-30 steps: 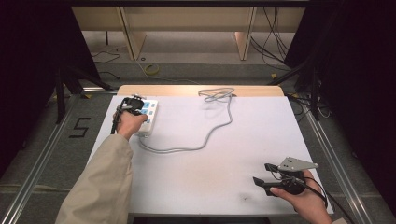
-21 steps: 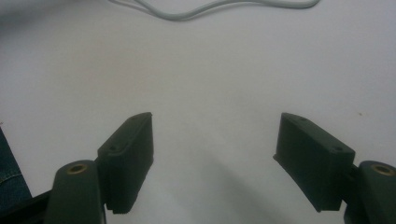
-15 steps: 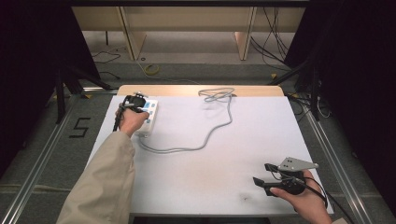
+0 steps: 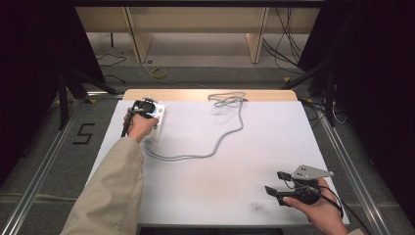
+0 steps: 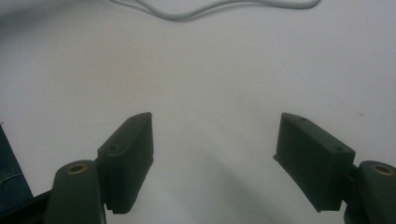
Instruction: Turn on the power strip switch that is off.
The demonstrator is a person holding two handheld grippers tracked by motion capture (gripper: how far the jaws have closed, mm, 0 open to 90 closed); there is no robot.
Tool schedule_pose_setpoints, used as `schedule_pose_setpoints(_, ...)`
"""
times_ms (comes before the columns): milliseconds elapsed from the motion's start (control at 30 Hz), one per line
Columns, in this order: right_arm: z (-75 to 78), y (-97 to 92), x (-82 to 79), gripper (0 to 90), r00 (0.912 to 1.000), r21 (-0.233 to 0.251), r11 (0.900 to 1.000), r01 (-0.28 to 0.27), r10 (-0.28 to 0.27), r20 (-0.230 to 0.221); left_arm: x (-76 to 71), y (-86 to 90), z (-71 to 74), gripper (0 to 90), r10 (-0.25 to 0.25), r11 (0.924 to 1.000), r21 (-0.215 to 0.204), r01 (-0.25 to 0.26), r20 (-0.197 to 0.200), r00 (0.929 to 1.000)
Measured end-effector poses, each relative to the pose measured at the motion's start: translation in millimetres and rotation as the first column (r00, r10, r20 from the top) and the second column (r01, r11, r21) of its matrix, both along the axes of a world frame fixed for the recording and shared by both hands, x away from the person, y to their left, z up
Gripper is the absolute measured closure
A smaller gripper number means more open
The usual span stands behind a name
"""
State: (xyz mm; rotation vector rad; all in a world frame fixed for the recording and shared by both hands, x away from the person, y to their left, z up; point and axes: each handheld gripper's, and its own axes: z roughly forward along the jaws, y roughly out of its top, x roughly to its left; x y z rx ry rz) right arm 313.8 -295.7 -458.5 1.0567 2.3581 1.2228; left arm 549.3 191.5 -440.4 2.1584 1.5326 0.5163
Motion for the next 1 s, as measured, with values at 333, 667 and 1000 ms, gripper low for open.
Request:
schedule_pose_setpoints(333, -0.4, 0.3, 0.2, 28.1, 1.0, 0.001, 1.0, -0.002, 0.002, -0.002, 1.3, -0.4, -2.0, 90.0, 0.003, 1.0, 0.001, -0.003, -0.013, 0.9999)
schedule_pose_setpoints(667, -0.6, 0.9, -0.6, 27.9, 1.0, 0.0, 1.0, -0.003, 0.003, -0.007, 2.0, -4.4, -2.3, 90.0, 0.009, 0.9997, 0.023, -0.008, -0.021, 0.9997)
schedule_pose_setpoints(1000, -0.2, 0.9, -0.4, 27.9, 1.0, -0.001, 1.0, -0.003, 0.003, -0.005, 3.0, 2.8, -4.3, 90.0, 0.035, 0.9991, 0.025, -0.035, -0.023, 0.9991)
